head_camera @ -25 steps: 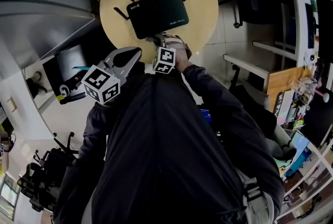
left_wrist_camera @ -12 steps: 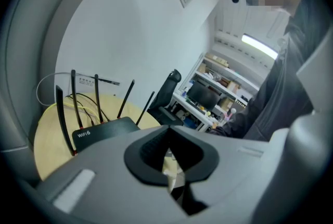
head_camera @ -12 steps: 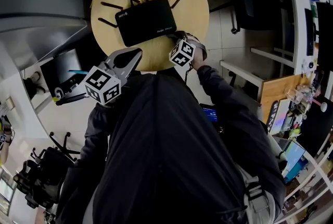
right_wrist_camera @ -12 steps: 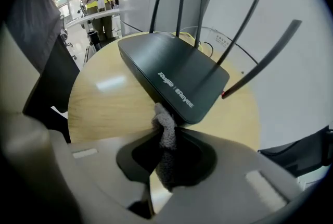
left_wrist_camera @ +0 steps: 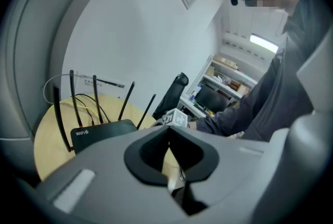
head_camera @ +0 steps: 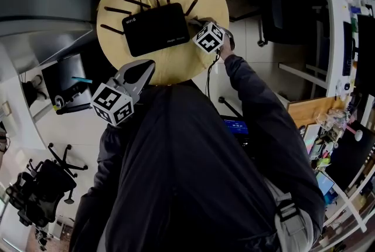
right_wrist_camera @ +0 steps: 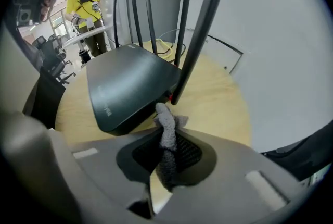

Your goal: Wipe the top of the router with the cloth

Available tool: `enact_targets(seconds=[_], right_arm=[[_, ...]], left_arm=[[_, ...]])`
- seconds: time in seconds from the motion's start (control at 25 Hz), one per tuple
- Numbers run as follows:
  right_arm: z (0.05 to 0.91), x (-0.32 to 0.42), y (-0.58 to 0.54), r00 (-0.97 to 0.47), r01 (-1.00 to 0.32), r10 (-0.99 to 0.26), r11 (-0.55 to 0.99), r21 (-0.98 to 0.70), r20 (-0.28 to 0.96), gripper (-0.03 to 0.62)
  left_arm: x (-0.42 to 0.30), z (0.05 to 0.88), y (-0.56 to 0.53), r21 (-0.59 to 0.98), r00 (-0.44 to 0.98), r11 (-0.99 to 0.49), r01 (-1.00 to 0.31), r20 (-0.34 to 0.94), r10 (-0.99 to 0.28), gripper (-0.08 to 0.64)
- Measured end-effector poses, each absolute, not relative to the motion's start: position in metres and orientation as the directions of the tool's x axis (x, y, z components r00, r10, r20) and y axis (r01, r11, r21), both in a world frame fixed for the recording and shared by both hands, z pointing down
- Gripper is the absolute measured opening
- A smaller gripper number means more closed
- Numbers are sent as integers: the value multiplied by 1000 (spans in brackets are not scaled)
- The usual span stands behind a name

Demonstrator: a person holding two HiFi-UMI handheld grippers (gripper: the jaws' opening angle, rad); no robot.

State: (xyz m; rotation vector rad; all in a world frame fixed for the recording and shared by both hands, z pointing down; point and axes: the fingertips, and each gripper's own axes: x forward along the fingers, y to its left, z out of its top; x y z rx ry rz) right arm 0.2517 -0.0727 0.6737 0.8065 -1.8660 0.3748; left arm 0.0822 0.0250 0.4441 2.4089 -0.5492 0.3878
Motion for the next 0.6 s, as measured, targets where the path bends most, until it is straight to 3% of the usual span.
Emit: enact_targets(seconds=[0.32, 0.6], right_arm=[[679, 231, -78, -344, -531, -293, 844, 73, 892, 32], [679, 218, -25, -360, -399, -248, 912, 92, 900, 32]], left_arm=[[63, 442, 33, 496, 817, -657, -568, 437, -377, 0], [69, 441, 31, 497, 829, -671, -550, 421, -368, 0]])
